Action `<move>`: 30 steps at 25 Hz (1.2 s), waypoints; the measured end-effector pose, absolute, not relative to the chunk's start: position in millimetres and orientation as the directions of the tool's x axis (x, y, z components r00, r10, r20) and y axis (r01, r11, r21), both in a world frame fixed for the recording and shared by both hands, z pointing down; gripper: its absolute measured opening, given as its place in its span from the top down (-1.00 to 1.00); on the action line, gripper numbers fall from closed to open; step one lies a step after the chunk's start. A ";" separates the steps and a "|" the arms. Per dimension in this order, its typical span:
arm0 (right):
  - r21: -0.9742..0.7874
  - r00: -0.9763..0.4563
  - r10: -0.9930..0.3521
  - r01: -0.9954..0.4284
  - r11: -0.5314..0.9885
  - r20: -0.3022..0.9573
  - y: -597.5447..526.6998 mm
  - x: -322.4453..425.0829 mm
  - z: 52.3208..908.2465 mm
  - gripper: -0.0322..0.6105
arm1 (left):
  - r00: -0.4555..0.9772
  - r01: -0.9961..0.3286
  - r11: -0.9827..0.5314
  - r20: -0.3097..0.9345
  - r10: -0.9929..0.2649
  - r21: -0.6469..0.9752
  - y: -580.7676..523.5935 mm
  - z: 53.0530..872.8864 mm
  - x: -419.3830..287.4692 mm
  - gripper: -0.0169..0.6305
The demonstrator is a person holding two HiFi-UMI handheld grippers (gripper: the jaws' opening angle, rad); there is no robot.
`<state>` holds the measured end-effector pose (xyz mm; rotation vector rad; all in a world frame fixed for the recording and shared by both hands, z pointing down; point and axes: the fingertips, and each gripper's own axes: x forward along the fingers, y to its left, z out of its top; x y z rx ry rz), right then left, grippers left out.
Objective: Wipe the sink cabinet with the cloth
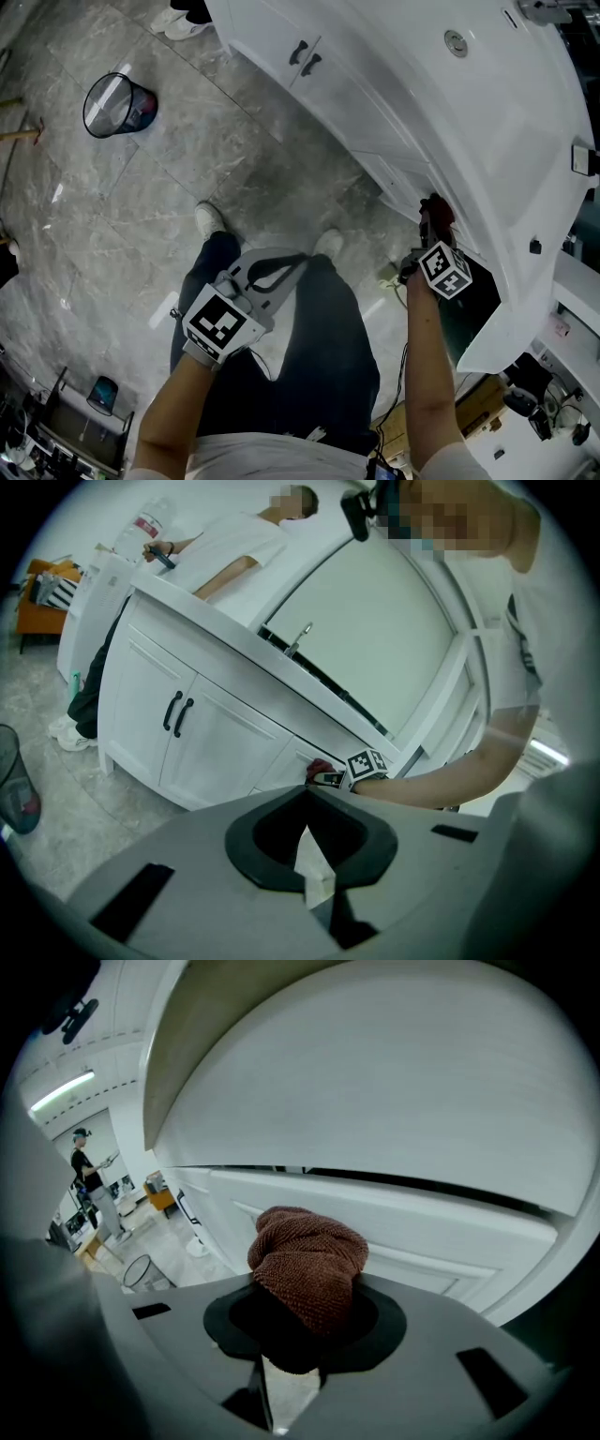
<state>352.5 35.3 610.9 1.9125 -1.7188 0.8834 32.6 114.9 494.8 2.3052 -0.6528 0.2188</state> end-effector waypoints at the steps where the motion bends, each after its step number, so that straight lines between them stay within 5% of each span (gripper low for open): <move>1: -0.105 0.025 -0.721 -0.985 -0.135 0.692 32.9 348.2 607.1 0.53 | 0.859 -0.512 -0.615 0.332 -0.390 0.600 114.4 494.5 31.9 0.91; 13: -0.325 -0.146 -0.708 -0.937 -0.124 0.691 49.5 265.3 606.8 0.53 | 0.855 -0.515 -0.600 0.320 -0.407 0.612 103.1 485.0 10.7 0.91; 30: -0.249 0.022 -0.624 -0.905 -0.344 0.781 53.3 345.5 699.5 0.53 | 0.823 -0.563 -0.555 0.356 -0.443 0.612 106.6 507.1 10.9 0.91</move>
